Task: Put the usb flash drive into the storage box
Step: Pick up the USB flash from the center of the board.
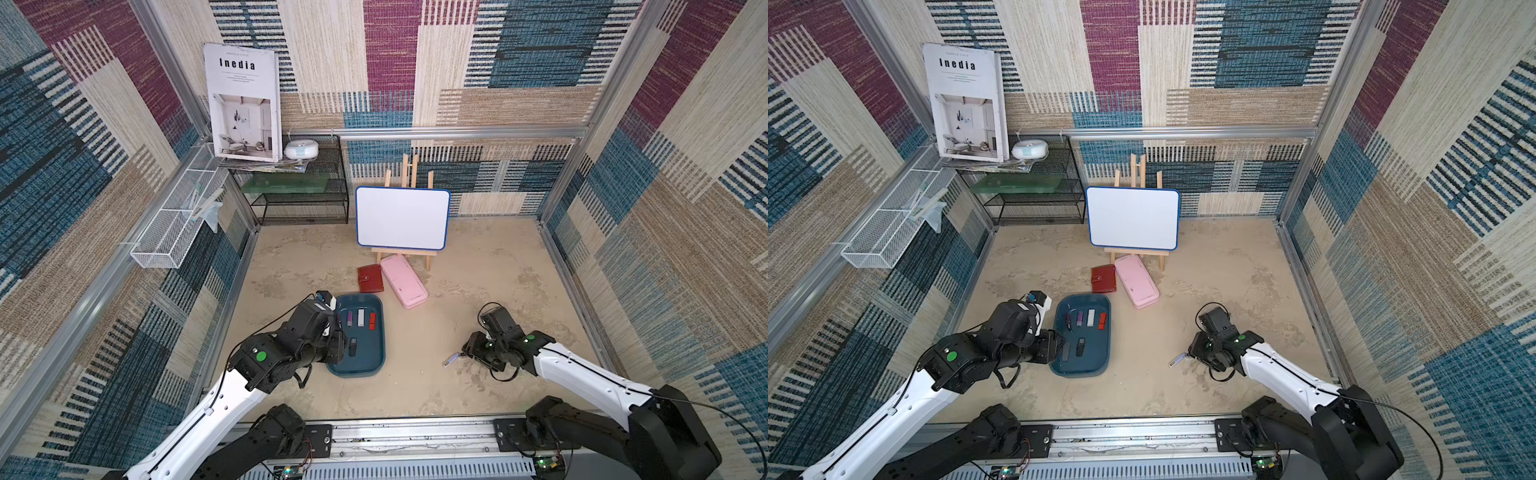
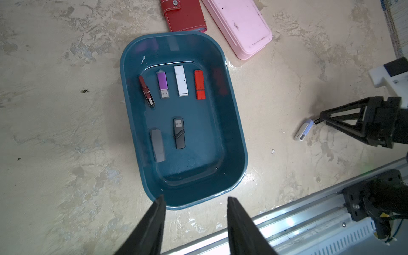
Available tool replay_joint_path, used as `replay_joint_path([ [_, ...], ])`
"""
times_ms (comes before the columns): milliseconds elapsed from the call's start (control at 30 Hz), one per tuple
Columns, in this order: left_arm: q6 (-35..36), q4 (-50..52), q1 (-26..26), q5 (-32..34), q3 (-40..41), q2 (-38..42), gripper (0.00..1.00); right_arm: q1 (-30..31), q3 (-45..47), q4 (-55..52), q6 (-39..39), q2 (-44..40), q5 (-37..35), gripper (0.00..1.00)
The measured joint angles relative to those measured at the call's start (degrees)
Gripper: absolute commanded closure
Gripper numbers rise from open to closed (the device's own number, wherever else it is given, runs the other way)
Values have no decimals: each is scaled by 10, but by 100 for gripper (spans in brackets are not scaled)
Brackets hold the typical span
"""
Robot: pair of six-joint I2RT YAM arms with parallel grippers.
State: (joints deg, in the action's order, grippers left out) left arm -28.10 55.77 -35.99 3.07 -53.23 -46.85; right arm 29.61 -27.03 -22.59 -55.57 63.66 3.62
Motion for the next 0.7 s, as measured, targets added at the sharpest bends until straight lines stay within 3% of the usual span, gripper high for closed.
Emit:
replay_joint_path([
  [267, 0, 0, 0, 0, 1, 1, 50, 0, -13, 30, 4, 47, -9, 54],
  [500, 0, 0, 0, 0, 1, 0, 50, 0, -14, 40, 23, 62, -12, 76],
  [700, 0, 0, 0, 0, 1, -2, 50, 0, -10, 23, 42, 51, -15, 83],
])
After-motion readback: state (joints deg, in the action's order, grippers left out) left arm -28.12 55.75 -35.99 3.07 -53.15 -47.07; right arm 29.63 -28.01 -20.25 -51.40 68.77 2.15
